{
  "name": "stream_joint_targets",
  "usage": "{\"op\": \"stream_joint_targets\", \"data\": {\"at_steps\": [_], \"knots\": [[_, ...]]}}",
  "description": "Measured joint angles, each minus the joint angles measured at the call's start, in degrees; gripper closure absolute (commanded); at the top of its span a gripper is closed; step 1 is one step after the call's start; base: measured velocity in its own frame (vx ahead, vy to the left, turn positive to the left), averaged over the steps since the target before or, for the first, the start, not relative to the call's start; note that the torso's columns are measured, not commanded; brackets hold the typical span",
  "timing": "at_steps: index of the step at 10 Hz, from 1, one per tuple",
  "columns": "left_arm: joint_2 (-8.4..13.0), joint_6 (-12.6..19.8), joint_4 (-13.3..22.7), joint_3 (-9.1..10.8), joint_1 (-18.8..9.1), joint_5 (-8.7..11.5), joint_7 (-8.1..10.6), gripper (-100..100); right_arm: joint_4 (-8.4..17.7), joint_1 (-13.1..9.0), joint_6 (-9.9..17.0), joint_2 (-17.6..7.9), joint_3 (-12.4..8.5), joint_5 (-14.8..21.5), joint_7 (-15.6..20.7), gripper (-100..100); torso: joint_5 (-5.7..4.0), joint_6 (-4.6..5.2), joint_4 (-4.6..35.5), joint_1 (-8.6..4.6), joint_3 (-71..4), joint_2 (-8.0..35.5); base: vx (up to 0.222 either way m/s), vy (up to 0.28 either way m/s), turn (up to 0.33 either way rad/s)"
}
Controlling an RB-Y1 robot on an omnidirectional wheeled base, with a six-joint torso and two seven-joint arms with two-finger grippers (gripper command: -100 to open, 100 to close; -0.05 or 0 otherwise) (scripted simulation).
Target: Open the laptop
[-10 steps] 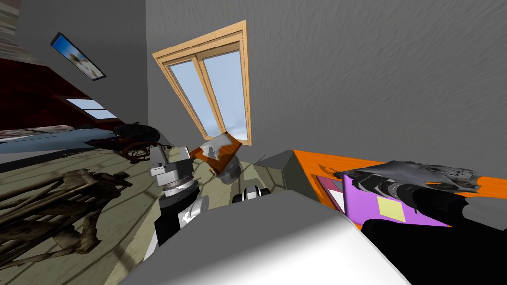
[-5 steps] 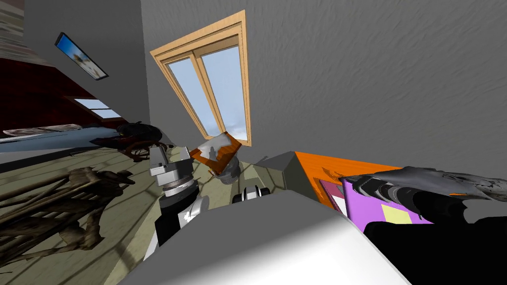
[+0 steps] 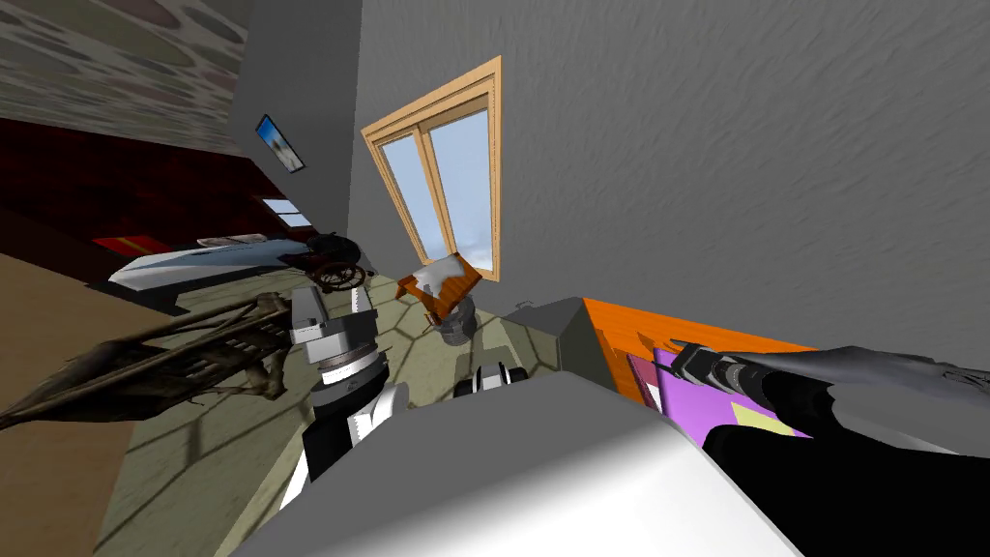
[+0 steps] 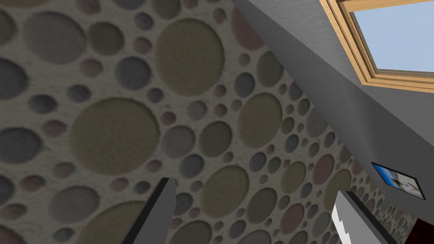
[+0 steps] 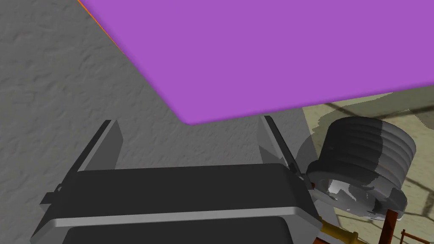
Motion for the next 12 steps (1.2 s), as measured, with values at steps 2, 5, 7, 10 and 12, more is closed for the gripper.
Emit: {"op": "stream_joint_targets", "data": {"at_steps": [2, 5, 7, 10, 12], "knots": [[0.0, 0.0, 0.0, 0.00, 0.0, 0.0, 0.00, 0, 0.0, -2.1, 2.3, -1.0, 2.8, 2.9, 0.5, -100, 0.06, 0.07, 0.0, 0.15, 0.0, 0.0, -0.158, -0.033, 0.175], [0.0, 0.0, 0.0, 0.01, 0.0, 0.0, 0.00, 0, 0.0, -5.1, 5.3, -2.1, 6.9, 7.6, 1.3, -100, 0.01, 0.08, 0.0, 0.00, 0.0, 0.0, -0.174, -0.040, 0.228], [0.0, 0.0, 0.0, 0.00, 0.0, 0.0, 0.00, 0, 0.0, -7.6, 7.7, -2.9, 10.1, 11.1, 2.0, -100, 0.02, -0.03, 0.0, 0.06, 0.1, 0.1, -0.183, -0.044, 0.240], [0.0, 0.0, 0.0, 0.01, 0.0, 0.0, 0.00, 0, 0.0, -9.8, 10.4, -3.9, 13.5, 15.4, 2.5, -100, 0.02, 0.04, 0.0, 0.07, 0.0, -0.1, -0.163, -0.050, 0.195], [0.0, 0.0, 0.0, 0.01, 0.0, 0.0, 0.00, 0, 0.2, -11.7, 12.3, -4.4, 16.0, 18.3, 2.9, -100, 0.04, 0.03, 0.0, 0.10, 0.0, -0.1, -0.146, -0.039, 0.202]]}}
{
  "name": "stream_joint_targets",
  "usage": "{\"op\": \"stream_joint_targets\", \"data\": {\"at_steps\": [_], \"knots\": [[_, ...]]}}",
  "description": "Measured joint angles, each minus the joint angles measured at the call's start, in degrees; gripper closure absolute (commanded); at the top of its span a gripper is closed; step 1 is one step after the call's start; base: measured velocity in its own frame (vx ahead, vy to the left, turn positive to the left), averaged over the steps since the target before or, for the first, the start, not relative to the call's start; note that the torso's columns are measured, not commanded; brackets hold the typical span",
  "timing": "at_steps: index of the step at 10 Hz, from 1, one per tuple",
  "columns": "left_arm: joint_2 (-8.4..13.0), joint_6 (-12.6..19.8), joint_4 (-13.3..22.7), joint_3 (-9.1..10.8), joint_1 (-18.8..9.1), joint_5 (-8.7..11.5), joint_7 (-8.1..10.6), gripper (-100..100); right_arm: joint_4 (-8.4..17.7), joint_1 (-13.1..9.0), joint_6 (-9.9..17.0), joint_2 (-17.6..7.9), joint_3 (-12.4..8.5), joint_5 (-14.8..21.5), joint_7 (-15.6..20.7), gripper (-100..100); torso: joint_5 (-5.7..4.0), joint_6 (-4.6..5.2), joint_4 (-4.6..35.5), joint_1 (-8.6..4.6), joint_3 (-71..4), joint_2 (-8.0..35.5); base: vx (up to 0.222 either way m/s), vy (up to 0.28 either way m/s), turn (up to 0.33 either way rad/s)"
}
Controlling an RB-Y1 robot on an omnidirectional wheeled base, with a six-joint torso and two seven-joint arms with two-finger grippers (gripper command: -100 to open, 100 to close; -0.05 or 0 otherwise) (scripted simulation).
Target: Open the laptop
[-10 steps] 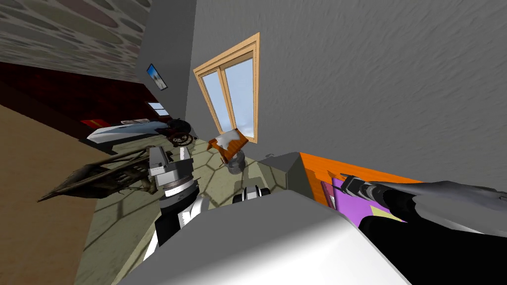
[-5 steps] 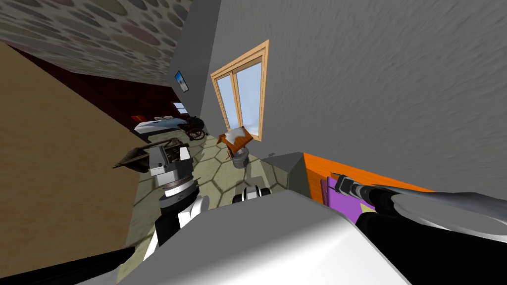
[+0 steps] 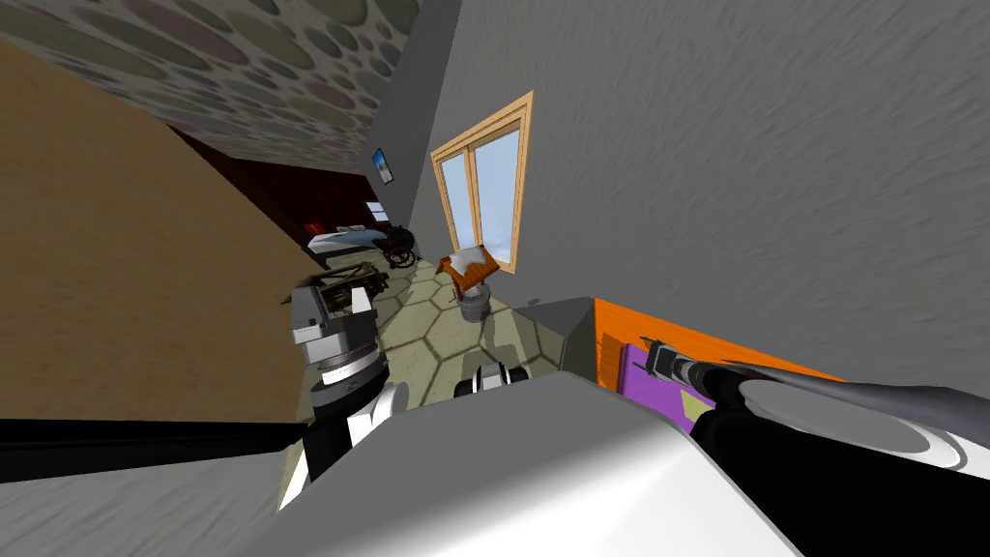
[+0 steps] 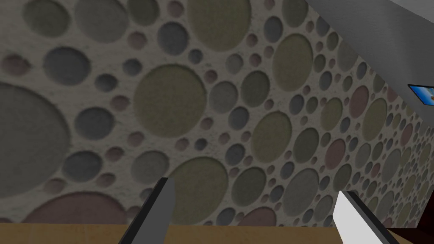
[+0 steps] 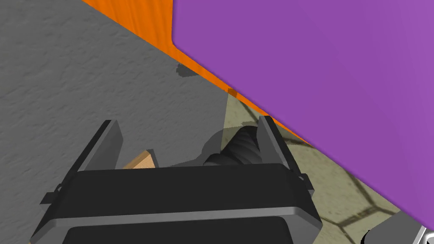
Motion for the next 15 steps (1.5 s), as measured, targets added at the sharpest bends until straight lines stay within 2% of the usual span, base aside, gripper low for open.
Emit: {"op": "stream_joint_targets", "data": {"at_steps": [5, 8, 9, 10, 15], "knots": [[0.0, 0.0, 0.0, 0.00, 0.0, 0.0, 0.00, 0, 0.3, -4.5, 5.1, -1.8, 6.4, 6.9, 0.9, -100, -0.06, -0.06, 0.0, -0.21, 0.1, 0.2, -0.164, -0.029, 0.161], [0.0, 0.0, 0.0, 0.00, 0.0, 0.0, 0.00, 0, 1.0, -7.3, 7.1, -1.7, 9.5, 11.5, 1.3, -100, 0.01, 0.00, 0.0, 0.03, 0.0, 0.0, -0.170, -0.027, 0.173], [0.0, 0.0, 0.0, 0.00, 0.0, 0.0, 0.00, 0, 1.2, -8.4, 8.2, -2.0, 10.9, 13.3, 1.4, -100, 0.00, -0.07, 0.0, -0.02, 0.0, 0.1, -0.287, -0.045, 0.312], [0.0, 0.0, 0.0, 0.00, 0.0, 0.0, 0.00, 0, 1.9, -10.6, 9.4, -2.4, 12.8, 15.4, 1.5, -100, -0.03, -0.05, 0.1, -0.10, 0.2, 0.4, -0.228, -0.032, 0.102], [0.0, 0.0, 0.0, 0.00, 0.0, 0.0, 0.00, 0, 3.0, -15.6, 15.6, -3.3, 20.1, 23.9, 2.0, -100, -0.01, -0.05, 0.0, 0.02, 0.0, 0.0, -0.221, -0.039, 0.169]]}}
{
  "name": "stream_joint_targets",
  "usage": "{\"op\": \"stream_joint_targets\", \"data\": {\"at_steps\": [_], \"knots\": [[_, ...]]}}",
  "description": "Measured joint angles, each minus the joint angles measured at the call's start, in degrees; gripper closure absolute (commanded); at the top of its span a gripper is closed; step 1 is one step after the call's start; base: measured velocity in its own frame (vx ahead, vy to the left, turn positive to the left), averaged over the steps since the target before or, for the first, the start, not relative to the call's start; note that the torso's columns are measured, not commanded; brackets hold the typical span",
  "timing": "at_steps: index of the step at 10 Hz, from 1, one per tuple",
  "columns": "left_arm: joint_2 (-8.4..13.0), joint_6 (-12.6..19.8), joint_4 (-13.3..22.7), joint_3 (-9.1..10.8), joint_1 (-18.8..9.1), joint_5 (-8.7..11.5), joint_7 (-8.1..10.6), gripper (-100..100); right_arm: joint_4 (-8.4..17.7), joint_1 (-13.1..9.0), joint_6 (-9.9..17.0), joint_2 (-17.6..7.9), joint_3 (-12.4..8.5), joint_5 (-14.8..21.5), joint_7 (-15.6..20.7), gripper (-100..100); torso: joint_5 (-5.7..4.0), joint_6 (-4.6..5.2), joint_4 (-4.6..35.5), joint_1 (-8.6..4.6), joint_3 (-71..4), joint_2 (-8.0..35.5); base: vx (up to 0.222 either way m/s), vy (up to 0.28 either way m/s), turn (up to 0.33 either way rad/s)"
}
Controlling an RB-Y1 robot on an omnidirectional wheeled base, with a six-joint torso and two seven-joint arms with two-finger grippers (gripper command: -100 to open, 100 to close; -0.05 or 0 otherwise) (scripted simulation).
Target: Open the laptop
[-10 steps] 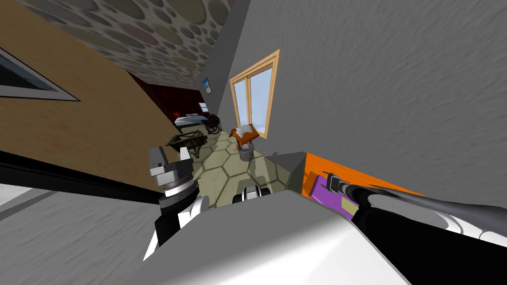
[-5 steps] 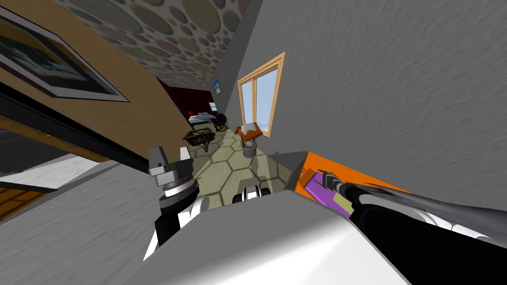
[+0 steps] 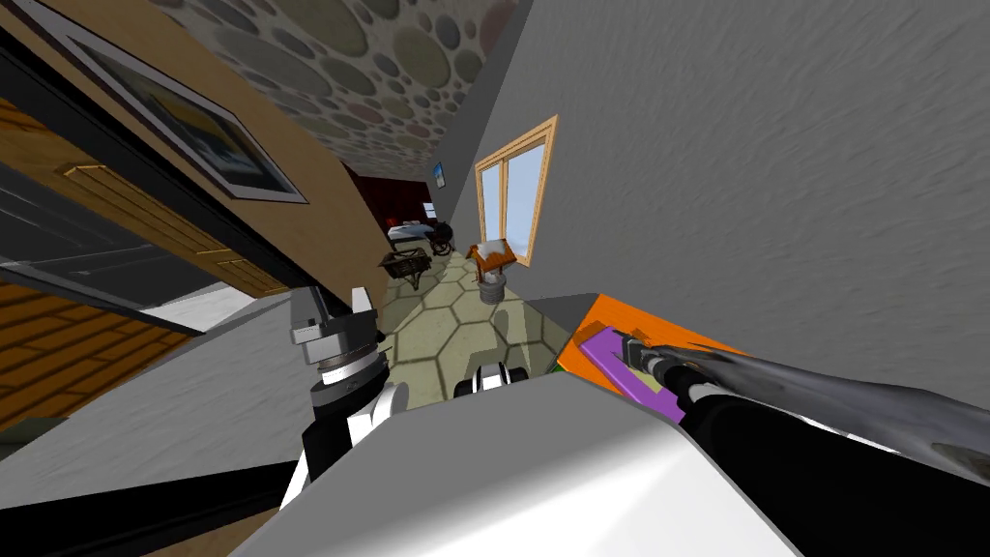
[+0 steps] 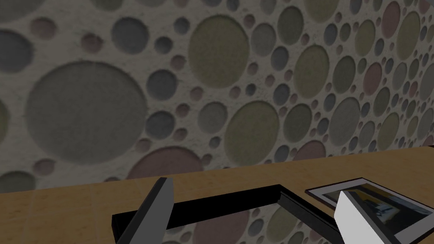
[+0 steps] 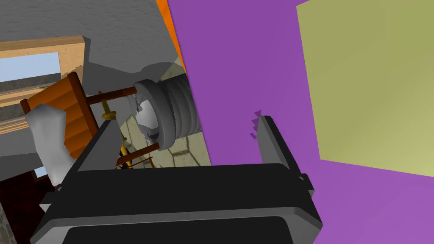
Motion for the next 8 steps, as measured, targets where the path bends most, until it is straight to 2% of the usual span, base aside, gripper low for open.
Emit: {"op": "stream_joint_targets", "data": {"at_steps": [1, 5, 8], "knots": [[0.0, 0.0, 0.0, 0.00, 0.0, 0.0, 0.00, 0, 0.8, -1.9, 1.4, 0.0, 1.9, 2.3, -0.2, -100, -0.01, 0.01, 0.1, -0.09, 0.1, 0.2, -0.223, -0.038, 0.072], [0.0, 0.0, 0.0, 0.00, 0.0, 0.0, 0.00, 0, 1.7, -4.9, 5.0, -0.3, 6.1, 7.6, 0.4, -100, -0.02, 0.00, 0.0, -0.08, 0.0, 0.0, -0.191, -0.033, 0.100], [0.0, 0.0, 0.0, 0.01, 0.0, 0.0, 0.00, 0, 2.8, -8.0, 8.0, -0.1, 9.8, 11.7, 0.8, -100, -0.04, 0.02, 0.1, -0.16, 0.1, 0.2, -0.194, -0.059, 0.064]]}}
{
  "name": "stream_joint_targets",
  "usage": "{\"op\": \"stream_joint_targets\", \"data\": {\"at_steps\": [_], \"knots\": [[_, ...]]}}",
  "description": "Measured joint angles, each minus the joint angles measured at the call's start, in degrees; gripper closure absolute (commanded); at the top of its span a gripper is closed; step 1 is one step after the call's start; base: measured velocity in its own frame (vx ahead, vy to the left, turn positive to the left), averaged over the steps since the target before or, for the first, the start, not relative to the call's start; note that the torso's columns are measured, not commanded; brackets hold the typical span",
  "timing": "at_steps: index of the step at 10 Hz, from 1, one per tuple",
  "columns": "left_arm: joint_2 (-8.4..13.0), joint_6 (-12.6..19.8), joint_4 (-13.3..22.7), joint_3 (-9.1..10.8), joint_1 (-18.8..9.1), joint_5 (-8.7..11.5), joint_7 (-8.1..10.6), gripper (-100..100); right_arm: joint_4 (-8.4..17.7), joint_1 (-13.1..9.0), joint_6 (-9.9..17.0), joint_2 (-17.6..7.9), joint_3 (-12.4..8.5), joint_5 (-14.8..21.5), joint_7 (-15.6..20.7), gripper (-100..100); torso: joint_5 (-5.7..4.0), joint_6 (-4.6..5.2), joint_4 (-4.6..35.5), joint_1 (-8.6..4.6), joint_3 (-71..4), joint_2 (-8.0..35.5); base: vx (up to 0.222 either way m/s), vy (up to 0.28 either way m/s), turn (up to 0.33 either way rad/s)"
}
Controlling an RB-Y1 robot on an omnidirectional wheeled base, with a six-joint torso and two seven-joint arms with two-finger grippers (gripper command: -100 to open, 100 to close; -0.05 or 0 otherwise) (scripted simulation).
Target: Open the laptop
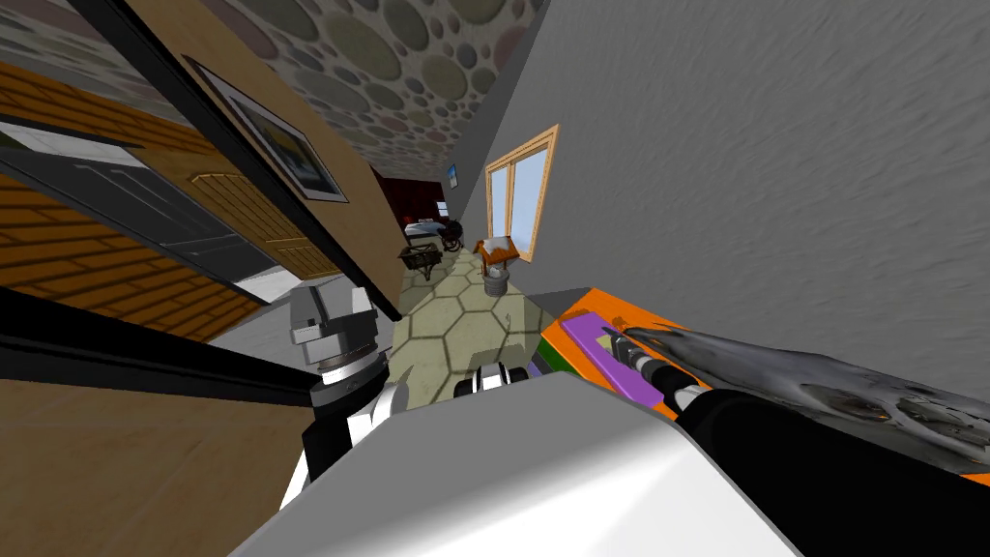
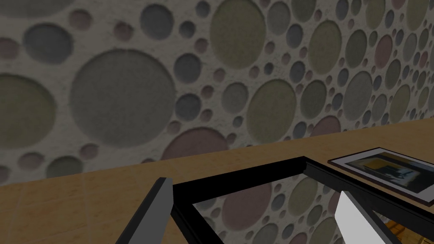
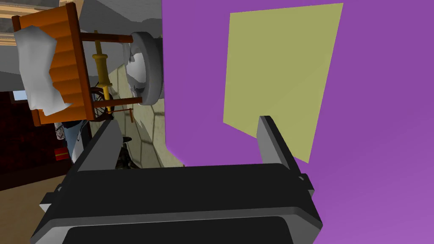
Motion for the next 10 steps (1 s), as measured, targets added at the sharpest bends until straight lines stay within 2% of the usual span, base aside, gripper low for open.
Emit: {"op": "stream_joint_targets", "data": {"at_steps": [2, 7, 10], "knots": [[0.0, 0.0, 0.0, 0.00, 0.0, 0.0, 0.00, 0, 0.9, -1.6, 1.5, 0.1, 1.8, 2.7, -0.4, -100, 0.04, -0.02, -0.1, 0.15, -0.2, -0.3, -0.184, -0.048, 0.093], [0.0, 0.0, 0.0, 0.01, 0.0, 0.0, 0.00, 0, 4.0, -7.4, 7.0, 0.8, 8.3, 11.1, -0.8, -100, -0.03, 0.00, 0.0, -0.07, -0.1, -0.2, -0.262, -0.070, 0.056], [0.0, 0.0, 0.0, 0.00, 0.0, 0.0, 0.00, 0, 5.5, -9.7, 9.4, 1.5, 10.9, 14.7, -1.1, -100, 0.05, 0.01, -0.1, 0.16, -0.2, -0.3, -0.188, -0.048, 0.002]]}}
